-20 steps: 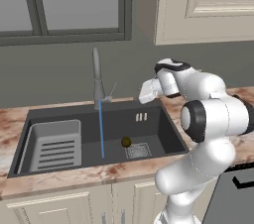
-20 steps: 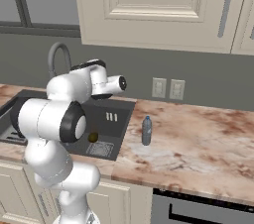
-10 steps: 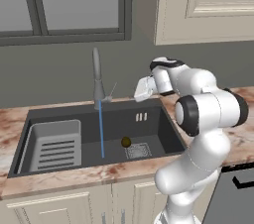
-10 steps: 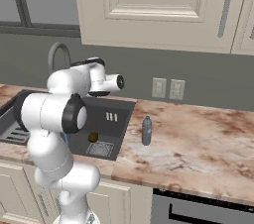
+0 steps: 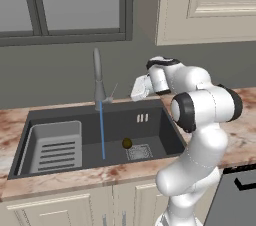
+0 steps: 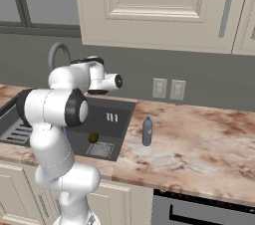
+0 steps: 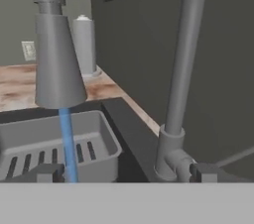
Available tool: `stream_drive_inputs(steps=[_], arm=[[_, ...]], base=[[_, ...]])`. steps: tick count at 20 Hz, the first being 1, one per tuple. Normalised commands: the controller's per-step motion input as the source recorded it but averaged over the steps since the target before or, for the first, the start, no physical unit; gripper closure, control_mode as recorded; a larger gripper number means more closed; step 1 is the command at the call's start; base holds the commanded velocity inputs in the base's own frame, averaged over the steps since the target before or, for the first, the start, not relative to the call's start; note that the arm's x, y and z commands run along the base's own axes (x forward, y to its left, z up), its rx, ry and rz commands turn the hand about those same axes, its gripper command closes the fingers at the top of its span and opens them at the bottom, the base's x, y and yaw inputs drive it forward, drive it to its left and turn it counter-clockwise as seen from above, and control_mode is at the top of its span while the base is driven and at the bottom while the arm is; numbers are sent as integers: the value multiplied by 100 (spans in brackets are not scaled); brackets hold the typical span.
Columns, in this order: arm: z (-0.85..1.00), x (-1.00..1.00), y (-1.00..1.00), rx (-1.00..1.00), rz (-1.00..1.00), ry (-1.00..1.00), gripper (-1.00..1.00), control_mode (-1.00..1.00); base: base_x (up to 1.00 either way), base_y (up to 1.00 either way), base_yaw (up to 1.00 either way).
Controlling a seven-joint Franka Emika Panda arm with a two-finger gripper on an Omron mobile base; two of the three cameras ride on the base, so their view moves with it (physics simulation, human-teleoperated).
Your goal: Turn on the sink faucet. Then move the avocado from the counter to the sink. Turn off the sink. Move the vegetable from the sink to the pot next to the stove. Finally move the pot to the front left burner.
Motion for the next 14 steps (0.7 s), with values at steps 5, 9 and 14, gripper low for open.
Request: stream_drive_inputs(steps=[5, 9, 14], arm=[[-7, 18, 9, 0, 1, -4, -100, -100], [-12, 20, 8, 0, 2, -4, -100, -100], [-14, 21, 7, 0, 2, -6, -100, -100]], base=[[0, 0, 0], [0, 0, 0], [0, 0, 0]])
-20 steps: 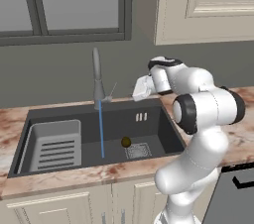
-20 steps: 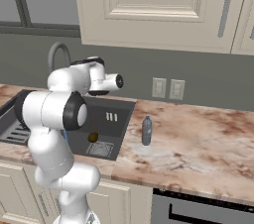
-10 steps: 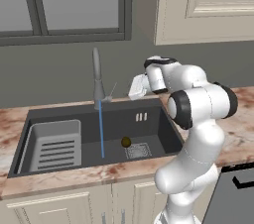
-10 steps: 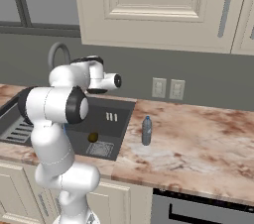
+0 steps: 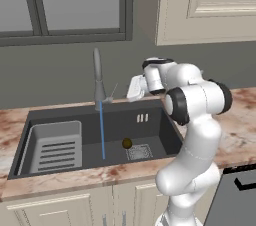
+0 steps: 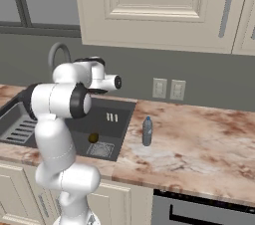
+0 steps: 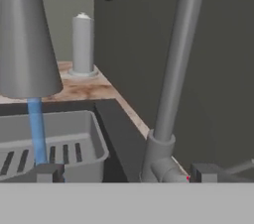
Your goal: Turn on the sink faucet. Then move the avocado from the counter to the sink. Turn off the sink. Move the vegetable from the sink to the pot next to the stove. Finally move the pot to the front left burner.
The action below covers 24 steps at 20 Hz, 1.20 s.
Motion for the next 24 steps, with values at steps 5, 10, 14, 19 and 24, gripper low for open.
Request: stream_drive_inputs(steps=[5, 10, 14, 19, 24], arm=[[-14, 25, 6, 0, 3, -7, -100, -100], [-13, 25, 7, 0, 2, -5, -100, -100], [-9, 23, 6, 0, 2, -2, -100, -100], [-4, 24, 6, 0, 2, 0, -100, -100], [-2, 22, 0, 1, 0, 0, -100, -100]], base=[[0, 0, 0], [0, 0, 0], [0, 0, 0], [0, 0, 0], [0, 0, 0]])
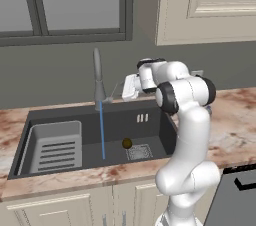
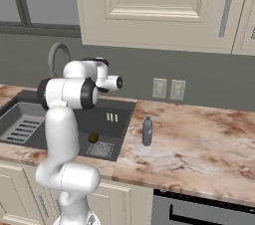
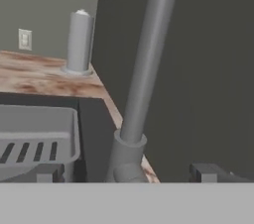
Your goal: Turn on the sink faucet. Then move the avocado from the counter to the sink. Turn off the sink. Move the vegetable from the sink to the pot next to the stove. Finally move the pot to the front left burner.
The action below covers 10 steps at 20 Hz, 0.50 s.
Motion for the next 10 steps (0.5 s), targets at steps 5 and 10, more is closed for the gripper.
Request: stream_drive_inputs(steps=[5, 10], arm=[[-2, 22, 0, 2, 0, 0, -100, -100], [-7, 17, 0, 2, 0, 0, -100, -100]], base=[[0, 0, 0], [0, 0, 0]])
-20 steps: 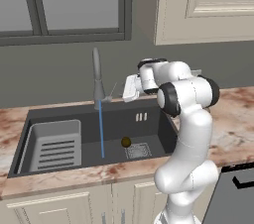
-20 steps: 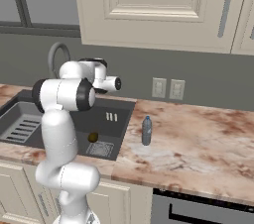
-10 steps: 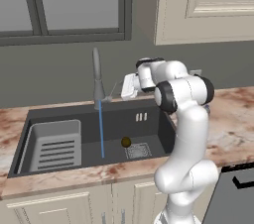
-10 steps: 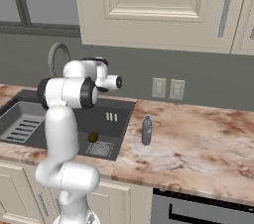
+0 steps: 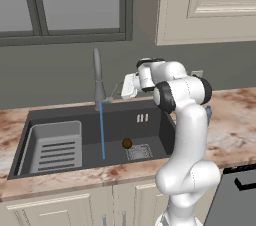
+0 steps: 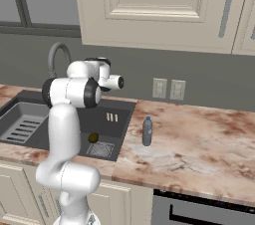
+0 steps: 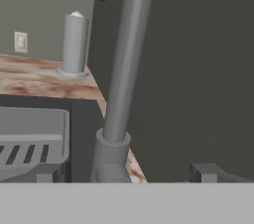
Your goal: Turn on the sink faucet. Then move the avocado from the counter to the sink. Turn off the sink. Move the vegetable from the sink to the pot next to the stove. Finally move the pot to the front left burner.
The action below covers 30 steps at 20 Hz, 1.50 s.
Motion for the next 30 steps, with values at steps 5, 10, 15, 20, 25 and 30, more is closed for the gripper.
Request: stream_drive_inputs(steps=[5, 10, 15, 20, 25, 30], arm=[[-9, 16, 0, 2, 0, 0, -100, -100], [-15, 16, 0, 1, 0, 0, -100, -100], [-13, 15, 0, 0, 0, 1, -100, -100], [-10, 15, 0, 0, 0, 2, -100, -100], [-17, 9, 0, 0, 0, 2, -100, -100], [-18, 1, 0, 0, 0, 2, -100, -100]], base=[[0, 0, 0], [0, 0, 0], [0, 0, 0], [0, 0, 0], [0, 0, 0], [0, 0, 0]])
